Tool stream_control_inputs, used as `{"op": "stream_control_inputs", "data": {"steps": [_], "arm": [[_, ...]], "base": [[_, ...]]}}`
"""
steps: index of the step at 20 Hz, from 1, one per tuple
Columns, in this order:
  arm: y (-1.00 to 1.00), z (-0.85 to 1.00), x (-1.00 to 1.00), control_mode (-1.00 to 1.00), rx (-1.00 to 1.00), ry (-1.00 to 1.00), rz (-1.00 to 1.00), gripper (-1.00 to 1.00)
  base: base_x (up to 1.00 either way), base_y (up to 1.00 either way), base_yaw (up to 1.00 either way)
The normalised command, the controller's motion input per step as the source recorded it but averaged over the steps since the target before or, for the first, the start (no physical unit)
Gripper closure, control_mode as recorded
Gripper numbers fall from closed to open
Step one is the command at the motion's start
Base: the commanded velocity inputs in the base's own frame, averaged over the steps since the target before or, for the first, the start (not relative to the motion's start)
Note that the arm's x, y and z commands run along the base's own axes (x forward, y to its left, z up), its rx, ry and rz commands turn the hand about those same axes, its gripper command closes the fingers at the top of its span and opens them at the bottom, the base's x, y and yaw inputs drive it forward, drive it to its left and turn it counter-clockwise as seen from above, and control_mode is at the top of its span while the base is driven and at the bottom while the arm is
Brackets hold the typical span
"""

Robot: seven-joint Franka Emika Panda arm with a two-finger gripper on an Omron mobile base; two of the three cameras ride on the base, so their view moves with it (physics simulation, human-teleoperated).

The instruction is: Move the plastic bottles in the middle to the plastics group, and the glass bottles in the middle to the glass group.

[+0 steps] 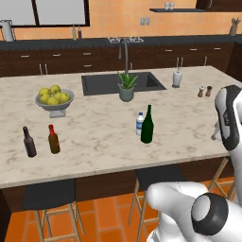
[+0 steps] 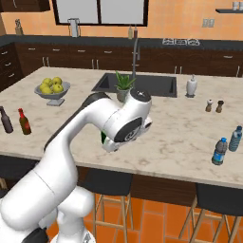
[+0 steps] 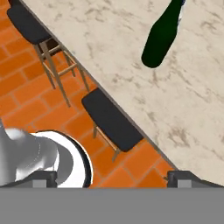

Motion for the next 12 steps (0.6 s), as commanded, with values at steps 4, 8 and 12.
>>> {"op": "stream_control_inputs", "data": {"steps": [4, 8, 12], "arm": [[1.00, -0.13, 0.49, -1.00, 0.00, 0.00, -0.41, -1.00], [1.00, -0.23, 0.54, -1.00, 0.00, 0.00, -0.43, -1.00], [1.00, -0.15, 0.69, -1.00, 0.00, 0.00, -0.46, -1.00]], "base": [[0.00, 0.00, 0.00], [0.00, 0.00, 0.00], [0.00, 0.00, 0.00]]}}
